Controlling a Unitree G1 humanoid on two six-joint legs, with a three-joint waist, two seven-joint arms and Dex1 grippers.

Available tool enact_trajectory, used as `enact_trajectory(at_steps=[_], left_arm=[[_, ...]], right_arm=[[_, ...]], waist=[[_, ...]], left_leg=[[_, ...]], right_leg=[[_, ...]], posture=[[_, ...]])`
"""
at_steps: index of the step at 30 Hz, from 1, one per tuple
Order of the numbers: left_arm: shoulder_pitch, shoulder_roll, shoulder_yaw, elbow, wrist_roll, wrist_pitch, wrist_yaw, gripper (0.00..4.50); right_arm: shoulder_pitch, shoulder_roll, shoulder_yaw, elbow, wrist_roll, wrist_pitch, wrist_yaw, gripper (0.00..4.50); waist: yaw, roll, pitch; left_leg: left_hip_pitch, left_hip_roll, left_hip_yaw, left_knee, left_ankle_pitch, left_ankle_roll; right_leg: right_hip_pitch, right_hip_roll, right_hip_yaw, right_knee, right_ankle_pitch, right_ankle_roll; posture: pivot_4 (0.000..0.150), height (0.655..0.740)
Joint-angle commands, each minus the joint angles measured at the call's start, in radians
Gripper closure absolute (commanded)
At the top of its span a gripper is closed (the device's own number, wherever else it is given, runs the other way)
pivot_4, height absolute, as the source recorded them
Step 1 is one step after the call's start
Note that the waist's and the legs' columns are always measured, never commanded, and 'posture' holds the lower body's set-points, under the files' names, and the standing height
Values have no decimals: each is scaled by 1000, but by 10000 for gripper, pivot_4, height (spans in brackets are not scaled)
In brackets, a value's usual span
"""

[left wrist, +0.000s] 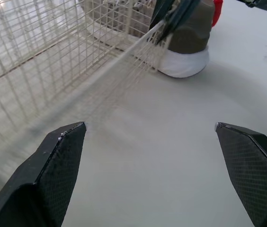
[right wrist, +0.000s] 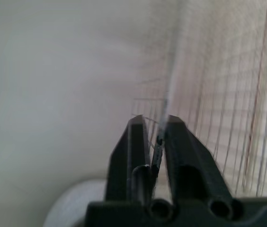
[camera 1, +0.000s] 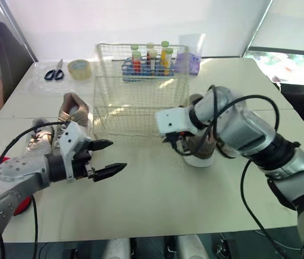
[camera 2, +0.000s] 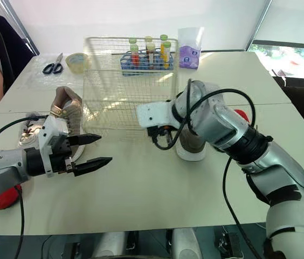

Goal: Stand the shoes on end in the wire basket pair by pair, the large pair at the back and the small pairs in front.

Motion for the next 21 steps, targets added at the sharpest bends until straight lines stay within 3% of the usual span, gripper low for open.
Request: enact_trajectory(at_steps=[1, 4, 15, 21], left_arm=[[-17, 1, 16, 1, 10, -18, -3, 0], [-20, 9, 24, 7, 12, -16, -13, 0], [-4, 23, 45, 5, 17, -11, -23, 0], [-28, 12, 17, 15, 26, -13, -22, 0]], right_arm=[[-4, 18, -12, -13, -8, -103, -9, 44510], [0, 21, -37, -3, -1, -125, -13, 44510], [48, 59, -48, -208, 49, 258, -28, 44510], [45, 73, -13, -237, 69, 306, -66, 44510]], waist=[[-1, 0, 0], [-1, 0, 0], [4, 0, 0], [4, 0, 0]], left_leg=[[0, 1, 0, 0, 0, 0], [0, 1, -1, 0, 0, 0], [0, 0, -1, 1, 0, 0], [0, 0, -1, 1, 0, 0]], right_leg=[[0, 1, 0, 1, 0, 0], [0, 2, 0, 2, 0, 0], [-1, 0, 0, 5, 0, 0], [-1, 0, 0, 5, 0, 0]], posture=[[1500, 7400], [1500, 7400], [1500, 7400], [1500, 7400]])
